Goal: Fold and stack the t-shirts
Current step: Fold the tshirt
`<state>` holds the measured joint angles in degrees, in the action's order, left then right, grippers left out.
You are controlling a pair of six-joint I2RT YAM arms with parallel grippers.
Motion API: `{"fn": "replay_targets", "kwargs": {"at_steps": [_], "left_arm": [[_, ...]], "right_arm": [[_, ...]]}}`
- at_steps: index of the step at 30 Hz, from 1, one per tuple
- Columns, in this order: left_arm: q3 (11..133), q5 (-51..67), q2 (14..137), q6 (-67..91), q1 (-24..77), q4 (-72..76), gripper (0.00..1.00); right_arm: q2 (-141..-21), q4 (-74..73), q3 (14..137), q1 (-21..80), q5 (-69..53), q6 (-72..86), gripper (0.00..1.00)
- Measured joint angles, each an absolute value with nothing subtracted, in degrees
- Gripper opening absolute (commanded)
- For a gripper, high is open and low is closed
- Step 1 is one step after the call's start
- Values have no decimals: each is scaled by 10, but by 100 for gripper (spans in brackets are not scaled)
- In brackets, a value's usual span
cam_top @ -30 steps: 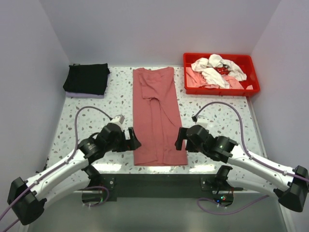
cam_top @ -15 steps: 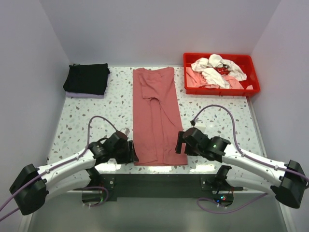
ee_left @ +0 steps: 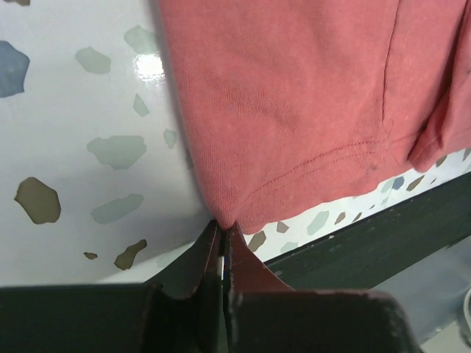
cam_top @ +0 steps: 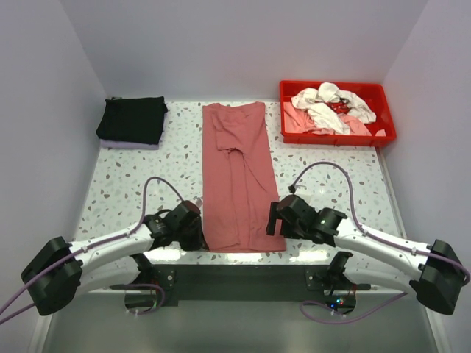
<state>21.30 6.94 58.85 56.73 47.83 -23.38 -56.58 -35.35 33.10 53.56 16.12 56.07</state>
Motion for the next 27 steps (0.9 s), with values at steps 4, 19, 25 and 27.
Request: {"fn": "replay_targets", "kwargs": {"at_steps": [4,19,25,27], "left_arm": [[214,67,592,565,481,-232,0],[205,53,550,569,481,-247,0],[197,52,543,576,481,-248,0],[197,52,542,577,481,-248,0]], "right_arm": [[-576,-350,328,533,139,548,98],[-608,-291,273,466,-16,502,67],[-599,-296,263,465,-33,501,50],[-594,-299,256,465,-41,502,48]]}}
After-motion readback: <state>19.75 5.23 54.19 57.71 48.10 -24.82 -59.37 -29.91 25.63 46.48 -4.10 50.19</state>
